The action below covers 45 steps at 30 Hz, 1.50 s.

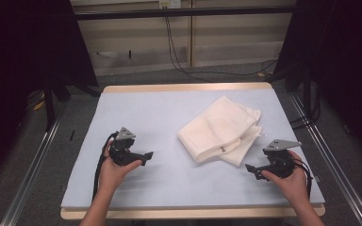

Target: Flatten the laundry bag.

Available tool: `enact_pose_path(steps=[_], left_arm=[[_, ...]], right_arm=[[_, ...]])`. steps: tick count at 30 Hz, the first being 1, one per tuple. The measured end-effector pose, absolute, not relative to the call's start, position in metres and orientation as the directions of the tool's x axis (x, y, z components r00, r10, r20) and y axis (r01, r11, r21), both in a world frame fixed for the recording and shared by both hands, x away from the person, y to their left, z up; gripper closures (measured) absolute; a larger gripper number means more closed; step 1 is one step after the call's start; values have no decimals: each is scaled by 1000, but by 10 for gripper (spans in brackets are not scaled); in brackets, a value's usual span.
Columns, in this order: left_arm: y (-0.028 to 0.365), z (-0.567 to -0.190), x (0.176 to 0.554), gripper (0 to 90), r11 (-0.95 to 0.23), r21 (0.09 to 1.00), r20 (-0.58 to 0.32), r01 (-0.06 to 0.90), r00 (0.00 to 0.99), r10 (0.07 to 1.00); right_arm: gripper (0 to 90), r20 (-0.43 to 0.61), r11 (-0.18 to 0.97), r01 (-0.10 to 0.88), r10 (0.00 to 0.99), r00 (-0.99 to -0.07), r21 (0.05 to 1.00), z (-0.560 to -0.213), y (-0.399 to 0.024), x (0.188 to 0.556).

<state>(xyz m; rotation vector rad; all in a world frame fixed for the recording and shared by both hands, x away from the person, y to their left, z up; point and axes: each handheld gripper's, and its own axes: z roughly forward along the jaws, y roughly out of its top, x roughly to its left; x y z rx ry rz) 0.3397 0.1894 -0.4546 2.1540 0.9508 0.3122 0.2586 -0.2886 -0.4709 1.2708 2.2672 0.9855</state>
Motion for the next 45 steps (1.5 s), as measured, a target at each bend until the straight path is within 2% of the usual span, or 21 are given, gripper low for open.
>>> enact_pose_path(steps=[3, 15, 32, 38, 45], left_arm=[[184, -454, 338, 60, -466, 714, -56, 522, 706, 706], [142, -449, 335, 62, -483, 723, -105, 494, 770, 629], [96, -451, 335, 70, -529, 715, -128, 458, 829, 544], [77, -449, 334, 92, -547, 719, -119, 429, 852, 510], [62, -445, 330, 166, -556, 724, -136, 409, 874, 466]], right_arm=[[58, 28, 354, 593, 843, -538, 723, -471, -289, 259], [61, 25, 367, 601, 840, -542, 710, -473, -284, 260], [63, 27, 366, 594, 836, -548, 716, -473, -282, 261], [72, 40, 361, 598, 833, -552, 716, -473, -282, 261], [76, 37, 362, 587, 829, -558, 724, -472, -281, 260]])
